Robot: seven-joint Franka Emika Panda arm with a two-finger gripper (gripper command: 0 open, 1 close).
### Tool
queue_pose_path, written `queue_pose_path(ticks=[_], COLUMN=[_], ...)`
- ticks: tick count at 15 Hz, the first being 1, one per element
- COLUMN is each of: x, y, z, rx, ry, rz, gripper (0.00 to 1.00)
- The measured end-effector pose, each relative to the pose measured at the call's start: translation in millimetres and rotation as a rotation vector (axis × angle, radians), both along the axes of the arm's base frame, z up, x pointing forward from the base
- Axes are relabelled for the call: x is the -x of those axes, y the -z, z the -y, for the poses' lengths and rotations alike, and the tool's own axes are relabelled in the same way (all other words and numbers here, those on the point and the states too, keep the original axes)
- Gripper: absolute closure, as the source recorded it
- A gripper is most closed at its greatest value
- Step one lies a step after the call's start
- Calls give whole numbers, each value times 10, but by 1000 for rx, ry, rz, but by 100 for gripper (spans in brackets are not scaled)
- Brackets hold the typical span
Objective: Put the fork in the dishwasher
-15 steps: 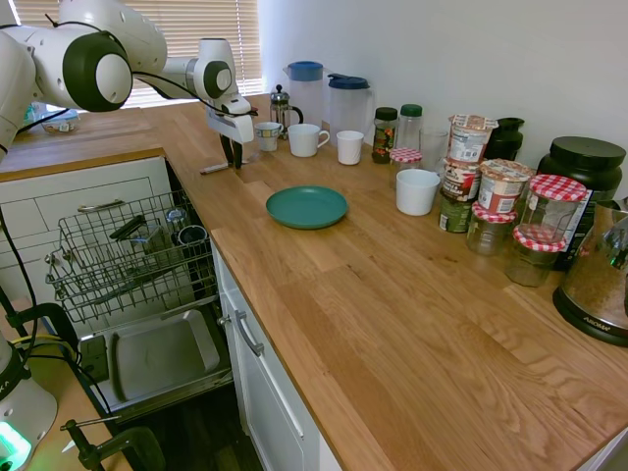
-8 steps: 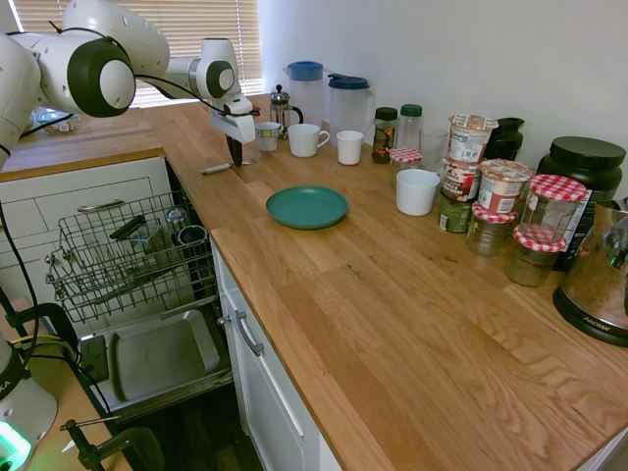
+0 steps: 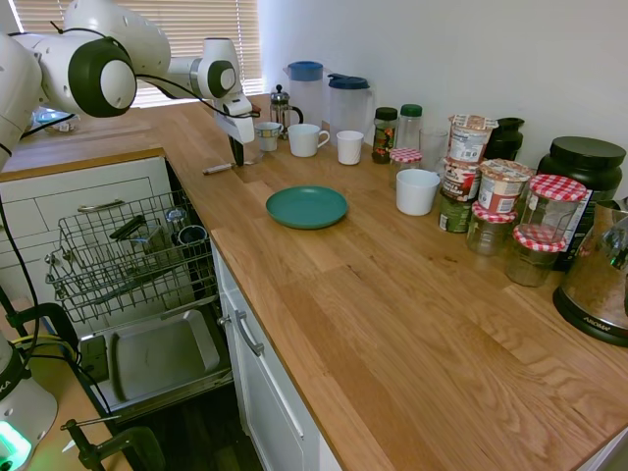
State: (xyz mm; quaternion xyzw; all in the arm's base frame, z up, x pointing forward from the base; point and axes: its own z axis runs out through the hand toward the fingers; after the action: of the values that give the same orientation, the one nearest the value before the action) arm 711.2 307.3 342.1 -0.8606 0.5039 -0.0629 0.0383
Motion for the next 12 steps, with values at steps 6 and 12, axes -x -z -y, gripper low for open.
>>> queue_pose_path(ticks=[6,12], x=[414,1261], y=[-421,-615], z=[4,-142], rx=[7,11], ry=[17,34], rz=[30,-19], gripper=[100,100])
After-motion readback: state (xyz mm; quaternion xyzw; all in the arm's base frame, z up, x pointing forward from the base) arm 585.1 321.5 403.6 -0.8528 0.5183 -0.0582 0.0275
